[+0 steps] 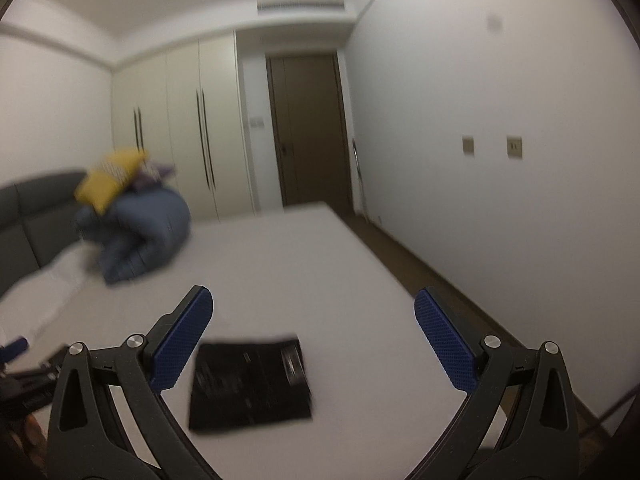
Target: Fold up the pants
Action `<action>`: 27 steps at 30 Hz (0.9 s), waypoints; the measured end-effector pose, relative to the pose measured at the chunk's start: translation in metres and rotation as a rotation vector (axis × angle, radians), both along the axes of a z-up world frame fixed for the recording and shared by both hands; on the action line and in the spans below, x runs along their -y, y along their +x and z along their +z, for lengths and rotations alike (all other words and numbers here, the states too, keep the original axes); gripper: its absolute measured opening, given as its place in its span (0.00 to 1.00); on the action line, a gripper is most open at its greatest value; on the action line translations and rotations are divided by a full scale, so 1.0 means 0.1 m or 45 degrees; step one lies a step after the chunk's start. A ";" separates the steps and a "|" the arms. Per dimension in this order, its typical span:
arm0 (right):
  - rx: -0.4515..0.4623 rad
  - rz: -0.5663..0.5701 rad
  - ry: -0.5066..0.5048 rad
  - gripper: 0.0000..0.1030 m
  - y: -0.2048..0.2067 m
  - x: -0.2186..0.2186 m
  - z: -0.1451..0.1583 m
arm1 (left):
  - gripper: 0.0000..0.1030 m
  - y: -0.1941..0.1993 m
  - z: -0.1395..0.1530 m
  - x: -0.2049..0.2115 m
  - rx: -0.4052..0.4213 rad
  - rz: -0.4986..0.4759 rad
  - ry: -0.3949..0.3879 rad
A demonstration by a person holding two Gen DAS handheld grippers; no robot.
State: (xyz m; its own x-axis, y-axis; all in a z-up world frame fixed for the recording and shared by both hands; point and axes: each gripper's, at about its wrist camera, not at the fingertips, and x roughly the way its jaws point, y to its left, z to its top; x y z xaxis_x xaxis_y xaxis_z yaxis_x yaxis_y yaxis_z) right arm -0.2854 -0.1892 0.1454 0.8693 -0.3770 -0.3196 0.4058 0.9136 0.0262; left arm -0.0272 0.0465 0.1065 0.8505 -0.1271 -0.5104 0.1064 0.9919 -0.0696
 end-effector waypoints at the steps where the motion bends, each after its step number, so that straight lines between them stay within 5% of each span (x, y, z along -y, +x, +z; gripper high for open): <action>1: -0.064 -0.009 -0.006 1.00 0.08 0.00 -0.07 | 1.00 0.03 -0.06 0.02 -0.031 -0.015 -0.008; 6: -0.239 0.006 0.042 1.00 0.33 0.01 -0.47 | 1.00 0.10 -0.27 0.12 -0.104 -0.042 0.003; 27: -0.405 0.084 0.074 1.00 1.18 0.14 -1.25 | 1.00 0.39 -0.74 0.30 -0.284 -0.065 0.006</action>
